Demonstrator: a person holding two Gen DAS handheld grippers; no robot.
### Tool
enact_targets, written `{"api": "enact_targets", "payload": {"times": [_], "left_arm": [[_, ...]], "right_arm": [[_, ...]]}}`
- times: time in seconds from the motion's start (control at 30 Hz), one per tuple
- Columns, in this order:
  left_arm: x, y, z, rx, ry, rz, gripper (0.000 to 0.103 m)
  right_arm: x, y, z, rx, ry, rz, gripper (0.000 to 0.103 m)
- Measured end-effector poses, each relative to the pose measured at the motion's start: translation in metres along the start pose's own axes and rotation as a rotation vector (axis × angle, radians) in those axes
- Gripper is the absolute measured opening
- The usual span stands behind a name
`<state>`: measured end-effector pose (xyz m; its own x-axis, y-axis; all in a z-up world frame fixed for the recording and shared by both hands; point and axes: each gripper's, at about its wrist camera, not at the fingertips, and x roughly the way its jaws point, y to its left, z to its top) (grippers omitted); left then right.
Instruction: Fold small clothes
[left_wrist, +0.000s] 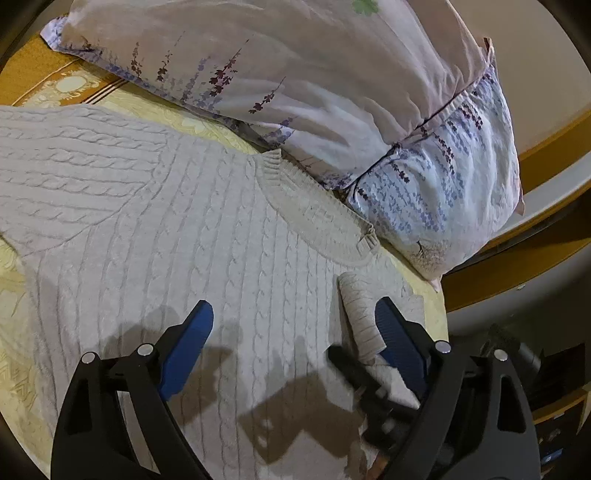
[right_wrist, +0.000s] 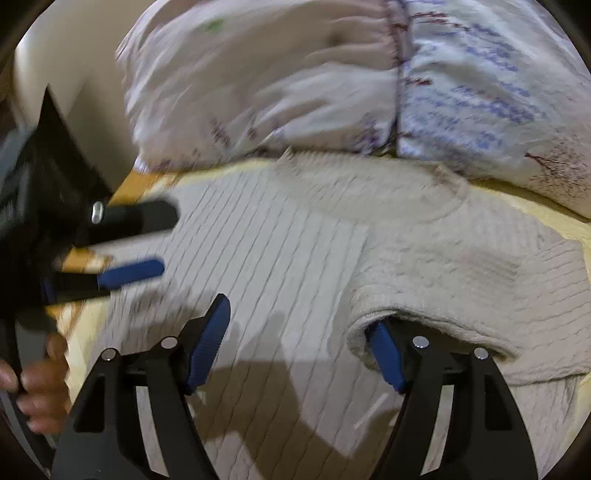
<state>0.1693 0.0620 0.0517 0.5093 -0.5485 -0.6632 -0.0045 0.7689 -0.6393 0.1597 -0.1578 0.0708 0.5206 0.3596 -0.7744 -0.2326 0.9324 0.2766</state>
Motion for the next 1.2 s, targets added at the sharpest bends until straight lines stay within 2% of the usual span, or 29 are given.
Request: {"api": "enact_targets", "payload": {"times": [0.1, 0.2, 0.3, 0.4, 0.5, 0.53, 0.6, 0.73, 0.87, 0.97, 1.03, 1.07, 1.13, 1.2], "left_arm": [[-0.004, 0.002, 0.008, -0.004, -0.02, -0.007, 0.09], [-0.008, 0.01, 0.013, -0.041, -0.014, -0.006, 0.09], [-0.006, 0.018, 0.014, -0.067, 0.007, -0.027, 0.09], [0.001, 0.022, 0.013, -0.081, 0.029, -0.042, 0.09], [0.006, 0.027, 0.013, -0.108, 0.041, -0.057, 0.09], [0.006, 0.03, 0.014, -0.12, 0.037, -0.058, 0.09], [0.004, 0.038, 0.017, -0.15, 0.034, -0.061, 0.09], [-0.005, 0.049, 0.024, -0.167, 0.014, -0.053, 0.09], [-0.014, 0.058, 0.027, -0.179, -0.004, -0.04, 0.09], [-0.015, 0.068, 0.025, -0.207, 0.0, -0.046, 0.09], [-0.013, 0.073, 0.024, -0.219, 0.012, -0.048, 0.09], [-0.012, 0.074, 0.023, -0.219, 0.017, -0.05, 0.09], [-0.009, 0.074, 0.023, -0.213, 0.031, -0.061, 0.09], [-0.007, 0.071, 0.023, -0.199, 0.04, -0.086, 0.09]], "right_arm": [[-0.003, 0.001, 0.018, -0.026, -0.023, 0.012, 0.068], [0.002, 0.015, 0.027, -0.091, 0.004, 0.128, 0.065], [0.008, 0.027, 0.021, -0.133, 0.033, 0.195, 0.064], [0.011, 0.037, 0.009, -0.177, 0.065, 0.207, 0.064], [0.014, 0.059, -0.002, -0.286, 0.095, 0.143, 0.066], [0.014, 0.065, -0.002, -0.304, 0.088, 0.131, 0.07], [0.012, 0.074, -0.001, -0.347, 0.062, 0.076, 0.074], [0.016, 0.103, 0.008, -0.524, -0.004, -0.133, 0.075], [0.02, 0.132, 0.006, -0.7, -0.039, -0.201, 0.075], [0.029, 0.144, -0.013, -0.819, 0.008, -0.206, 0.075], [0.038, 0.147, -0.036, -0.934, 0.051, -0.245, 0.074], [0.038, 0.149, -0.048, -1.01, 0.037, -0.276, 0.074], [0.034, 0.155, -0.08, -1.221, -0.05, -0.361, 0.073], [0.029, 0.151, -0.089, -1.255, -0.063, -0.372, 0.073]]}}
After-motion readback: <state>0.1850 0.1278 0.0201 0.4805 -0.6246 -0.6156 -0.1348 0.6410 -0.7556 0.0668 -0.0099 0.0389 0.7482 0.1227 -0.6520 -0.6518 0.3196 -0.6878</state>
